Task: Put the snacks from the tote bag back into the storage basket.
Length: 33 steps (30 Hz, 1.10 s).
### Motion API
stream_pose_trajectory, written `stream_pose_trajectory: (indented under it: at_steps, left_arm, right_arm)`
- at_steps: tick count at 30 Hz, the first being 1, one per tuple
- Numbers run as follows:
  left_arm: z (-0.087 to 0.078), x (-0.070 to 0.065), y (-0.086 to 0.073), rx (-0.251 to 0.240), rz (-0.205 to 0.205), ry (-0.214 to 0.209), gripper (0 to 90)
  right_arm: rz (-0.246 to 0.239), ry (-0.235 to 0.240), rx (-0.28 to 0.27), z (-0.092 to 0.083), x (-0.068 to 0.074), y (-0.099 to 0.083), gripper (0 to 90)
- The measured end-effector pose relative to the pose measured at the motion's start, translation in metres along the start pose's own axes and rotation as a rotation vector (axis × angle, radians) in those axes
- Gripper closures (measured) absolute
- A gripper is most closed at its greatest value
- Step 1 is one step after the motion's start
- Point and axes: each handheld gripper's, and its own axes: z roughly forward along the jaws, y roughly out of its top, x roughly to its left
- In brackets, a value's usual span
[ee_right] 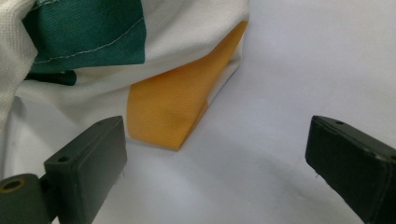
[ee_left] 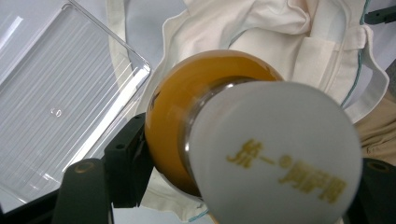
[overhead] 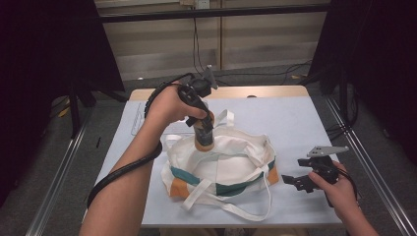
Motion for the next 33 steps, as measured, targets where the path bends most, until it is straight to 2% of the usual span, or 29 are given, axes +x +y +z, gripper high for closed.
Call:
stream_pose_trajectory:
  at_steps: [5,6,8,9,14,16,19,23,25,26,27,29,32,33]
  left_arm:
    - [-0.002,0.003,0.002,-0.004,-0.001,0.002,30.1]
    - [-0.002,0.003,0.002,-0.006,-0.012,0.0,30.1]
    - [-0.002,0.005,0.003,-0.007,0.005,0.0,30.1]
    - [-0.001,0.005,0.003,-0.004,-0.01,-0.003,30.1]
    - [-0.002,0.008,0.004,-0.01,-0.006,0.01,30.1]
    - [-0.002,0.01,0.005,-0.011,-0.016,0.008,30.1]
    - [-0.002,0.013,0.005,-0.004,-0.006,0.008,30.1]
    - [-0.001,0.015,0.006,-0.004,-0.021,0.005,30.1]
    - [-0.002,0.017,0.006,-0.007,-0.013,0.003,30.1]
    - [-0.002,0.016,0.006,-0.011,-0.033,0.002,30.1]
    - [-0.003,0.017,0.006,-0.004,-0.018,0.006,30.1]
    - [-0.004,0.017,0.007,-0.011,-0.035,0.006,30.1]
    - [-0.005,0.02,0.008,-0.013,-0.019,0.004,30.1]
    - [-0.005,0.019,0.008,-0.013,-0.035,0.006,30.2]
  right_arm:
    - [-0.001,0.001,0.0,0.0,0.0,0.0,5.1]
    - [0.002,0.003,0.001,0.0,0.0,0.0,5.1]
    - [0.0,0.005,-0.001,0.0,0.0,0.0,5.1]
    - [-0.001,0.005,-0.002,0.0,-0.001,0.0,5.1]
    - [0.003,0.004,-0.001,0.0,-0.001,0.0,5.1]
    - [0.008,0.001,0.001,-0.001,-0.001,-0.001,5.1]
    - [0.01,-0.001,0.001,-0.001,-0.001,0.0,5.2]
    - [0.008,-0.001,0.004,0.0,-0.001,-0.001,5.2]
    - [0.009,-0.001,0.005,0.0,-0.001,-0.001,5.2]
    - [0.009,0.0,0.005,0.0,-0.001,-0.001,5.2]
    - [0.007,0.001,0.004,0.0,-0.001,-0.001,5.2]
    - [0.007,0.0,0.003,0.0,-0.001,-0.001,5.2]
    - [0.009,0.0,0.001,0.0,-0.002,-0.001,5.2]
    - [0.01,0.001,0.001,0.0,-0.002,-0.001,5.2]
